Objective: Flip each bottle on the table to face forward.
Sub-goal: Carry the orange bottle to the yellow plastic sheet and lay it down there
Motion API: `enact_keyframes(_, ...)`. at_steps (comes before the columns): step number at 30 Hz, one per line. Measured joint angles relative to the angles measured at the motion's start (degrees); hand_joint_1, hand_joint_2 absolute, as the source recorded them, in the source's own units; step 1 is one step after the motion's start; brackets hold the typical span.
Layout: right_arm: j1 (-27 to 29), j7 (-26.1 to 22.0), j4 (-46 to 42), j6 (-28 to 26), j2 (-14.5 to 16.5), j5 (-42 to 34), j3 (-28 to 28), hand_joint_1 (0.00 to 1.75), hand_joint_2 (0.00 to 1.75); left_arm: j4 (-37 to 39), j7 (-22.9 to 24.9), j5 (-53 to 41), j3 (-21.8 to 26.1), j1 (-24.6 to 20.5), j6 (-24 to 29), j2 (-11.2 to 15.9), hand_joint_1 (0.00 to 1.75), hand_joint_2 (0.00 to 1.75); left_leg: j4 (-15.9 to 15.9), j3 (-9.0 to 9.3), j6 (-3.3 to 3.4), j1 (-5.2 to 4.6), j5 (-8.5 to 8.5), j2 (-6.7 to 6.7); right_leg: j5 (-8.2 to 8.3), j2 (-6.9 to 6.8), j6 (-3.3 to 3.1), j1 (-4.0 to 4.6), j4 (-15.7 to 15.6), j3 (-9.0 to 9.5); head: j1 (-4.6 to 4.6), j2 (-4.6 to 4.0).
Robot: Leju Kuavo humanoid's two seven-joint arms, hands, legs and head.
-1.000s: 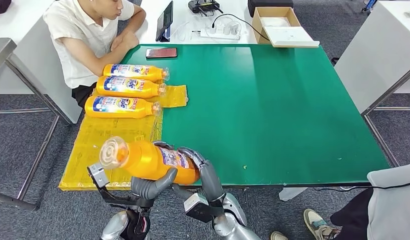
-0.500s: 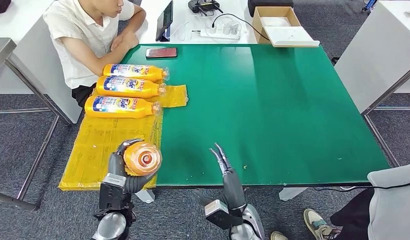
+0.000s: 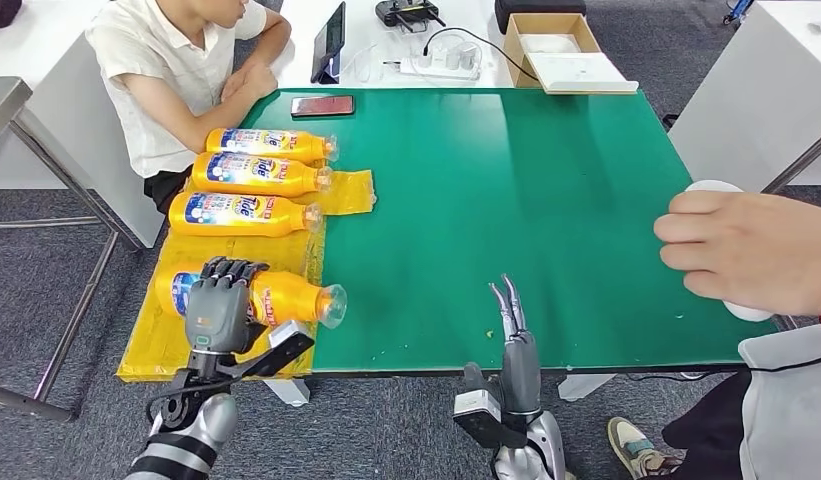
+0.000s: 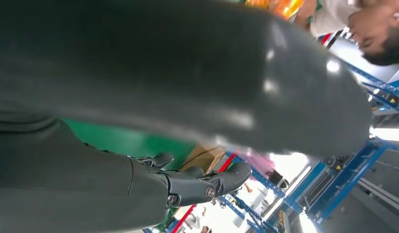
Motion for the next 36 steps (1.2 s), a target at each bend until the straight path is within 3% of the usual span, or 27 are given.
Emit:
enact_keyframes(3,-0.48,0.00,0.01,0.53,0.81,-0.09,0.08,0.00,0.00,7.81,3.66,-3.94,0.15,-4.57,-0.58,0.39,1.75,1.75,0.00,0.00,-0.01,0.01,0.03,0.00,0.00,-0.01,0.00,0.00,0.04,0.00,0.00,-0.01)
enact_keyframes(8,-1.00,0.00,0.03,0.89,1.87,-0.45,0.19,0.00,0.00,17.05,5.09,-4.79,0.14,-9.11,-1.36,0.76,1.75,1.75,0.00,-0.02,-0.02,0.01,0.03,-0.02,-0.01,-0.02,0.00,0.00,0.04,-0.01,0.02,0.01)
enact_keyframes(15,-2.40,0.00,1.15,3.07,2.51,-0.71,0.24,0.00,0.00,28.41,8.85,-6.62,-0.53,-16.08,-9.73,0.77,1.73,1.75,0.00,0.04,-0.01,-0.03,0.04,-0.29,-0.02,-0.22,0.00,-0.05,0.02,0.14,0.01,0.01)
enact_keyframes(16,-2.65,0.00,1.41,3.27,2.61,-0.76,0.24,0.00,0.00,29.65,8.82,-5.98,-0.60,-17.17,-11.20,0.70,1.54,1.75,0.00,0.10,-0.01,-0.03,0.04,-0.35,-0.03,-0.28,-0.01,-0.05,0.01,0.22,0.01,0.01)
enact_keyframes(19,-3.28,0.00,2.32,3.65,2.92,-1.25,0.24,0.00,0.00,32.56,6.08,-1.33,-0.36,-19.82,-16.65,0.58,0.28,1.75,-0.01,0.24,-0.01,-0.03,0.10,-0.49,-0.04,-0.39,-0.02,-0.04,0.01,0.40,0.01,0.01)
enact_keyframes(20,-3.43,0.00,2.64,3.74,2.99,-1.58,0.24,0.00,0.00,33.21,4.39,0.91,-0.06,-20.48,-18.81,0.58,0.04,1.75,-0.01,0.26,0.00,-0.02,0.14,-0.52,-0.04,-0.40,-0.02,-0.04,0.01,0.44,0.00,0.00)
enact_keyframes(23,-3.62,0.00,3.47,3.85,3.10,-2.63,0.24,0.00,0.00,34.31,0.12,6.45,0.92,-21.59,-24.40,0.55,0.00,1.75,-0.01,0.30,-0.01,-0.02,0.23,-0.57,-0.03,-0.42,-0.01,-0.04,0.04,0.49,-0.01,0.01)
enact_keyframes(27,-3.77,0.00,4.24,3.82,3.11,-3.22,0.24,0.00,0.00,34.85,-1.57,8.42,1.48,-21.90,-27.02,0.38,0.00,0.00,-0.01,0.33,-0.02,-0.02,0.25,-0.59,-0.01,-0.43,-0.01,-0.05,0.04,0.53,0.01,0.01)
enact_keyframes(30,-3.94,0.00,4.70,3.64,3.10,-3.85,0.34,0.00,0.00,34.82,-4.32,11.78,1.61,-21.97,-31.00,0.30,0.00,0.00,-0.01,0.35,-0.02,-0.03,0.25,-0.64,-0.02,-0.52,-0.01,-0.05,0.04,0.57,0.00,0.01)
enact_keyframes(34,-4.50,0.00,5.36,3.26,2.88,-5.44,1.38,0.00,0.00,33.67,-12.27,23.37,2.12,-21.46,-42.81,0.38,0.00,0.00,-0.02,0.39,-0.02,-0.03,0.25,-0.71,-0.03,-0.66,-0.02,-0.05,0.03,0.64,0.01,0.01)
enact_keyframes(36,-4.83,0.00,5.68,3.10,2.70,-5.93,1.93,0.00,0.00,32.91,-14.18,26.29,2.28,-20.83,-45.69,0.39,0.00,0.00,-0.02,0.41,-0.01,-0.03,0.25,-0.69,-0.03,-0.66,-0.01,-0.05,0.03,0.65,0.02,0.00)
